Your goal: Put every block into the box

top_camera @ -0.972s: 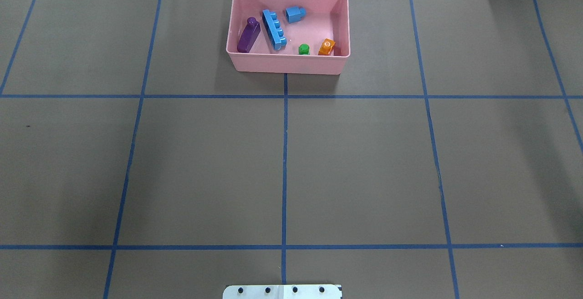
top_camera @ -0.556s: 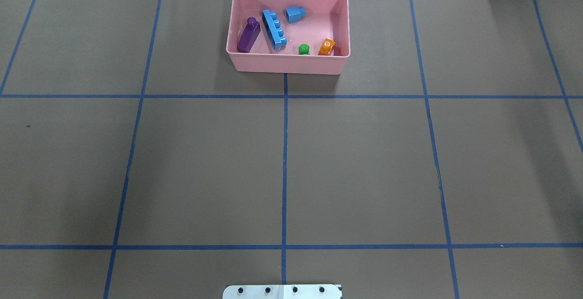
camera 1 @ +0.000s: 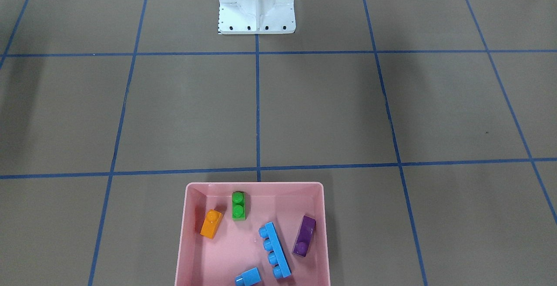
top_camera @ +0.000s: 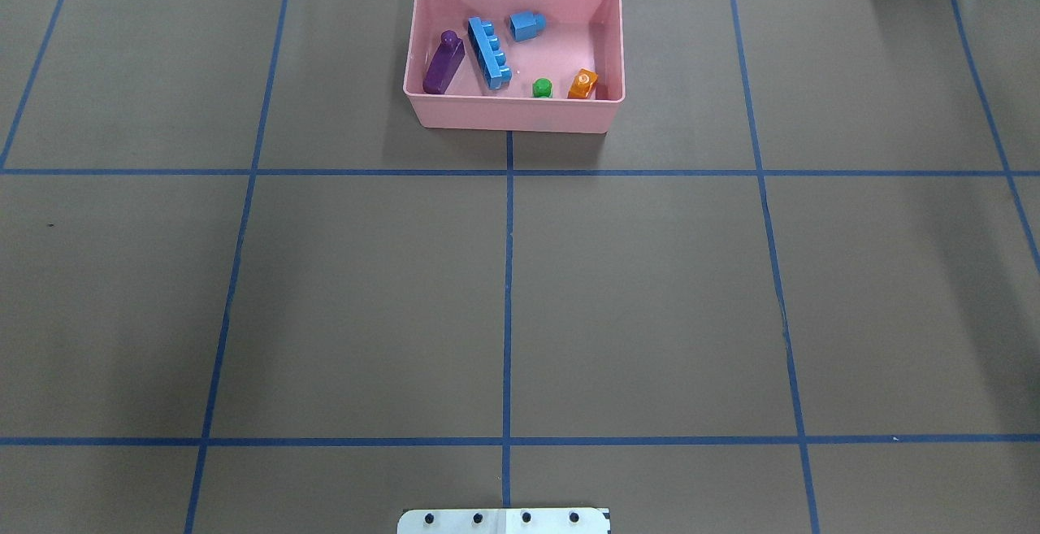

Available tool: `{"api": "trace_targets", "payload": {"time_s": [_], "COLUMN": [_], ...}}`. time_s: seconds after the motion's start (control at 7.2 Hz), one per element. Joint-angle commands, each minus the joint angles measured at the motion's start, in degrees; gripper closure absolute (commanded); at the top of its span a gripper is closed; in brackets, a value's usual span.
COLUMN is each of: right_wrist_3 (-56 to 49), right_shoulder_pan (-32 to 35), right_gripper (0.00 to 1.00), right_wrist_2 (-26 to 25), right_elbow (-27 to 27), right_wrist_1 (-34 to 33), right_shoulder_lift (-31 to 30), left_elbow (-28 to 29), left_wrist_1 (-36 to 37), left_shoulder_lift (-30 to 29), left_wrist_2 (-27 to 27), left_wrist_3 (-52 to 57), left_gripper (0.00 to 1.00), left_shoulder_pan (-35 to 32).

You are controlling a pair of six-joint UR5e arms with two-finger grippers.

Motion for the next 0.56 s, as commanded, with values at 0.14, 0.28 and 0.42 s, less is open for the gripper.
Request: {"api": "trace_targets", "payload": {"time_s": [0.14, 0.28, 0.42], "right_wrist_3": [-0.06, -0.06, -0.06], "right_shoulder_pan": [-0.17, -0.18, -0.18], "right_gripper": [0.00, 0.00, 0.00], "right_wrist_2": [-0.07, -0.08, -0.08], "right_elbow": [-0.03, -0.03, -0.03], "right_wrist_1": [0.16, 0.16, 0.07], "right_shoulder_lift": [0.09, 0.09, 0.09], "left_elbow": [0.01, 0.01, -0.08], "left_wrist_1": [-0.09, -0.09, -0.09], "left_shoulder_lift": [0.07, 0.07, 0.07], "left_wrist_2": [0.14, 0.05, -0.04], "left_wrist_3": [-0.09, -0.09, 0.00], "left_gripper": [0.00, 0.00, 0.00], "left_shoulder_pan": [0.00, 0.00, 0.00]}}
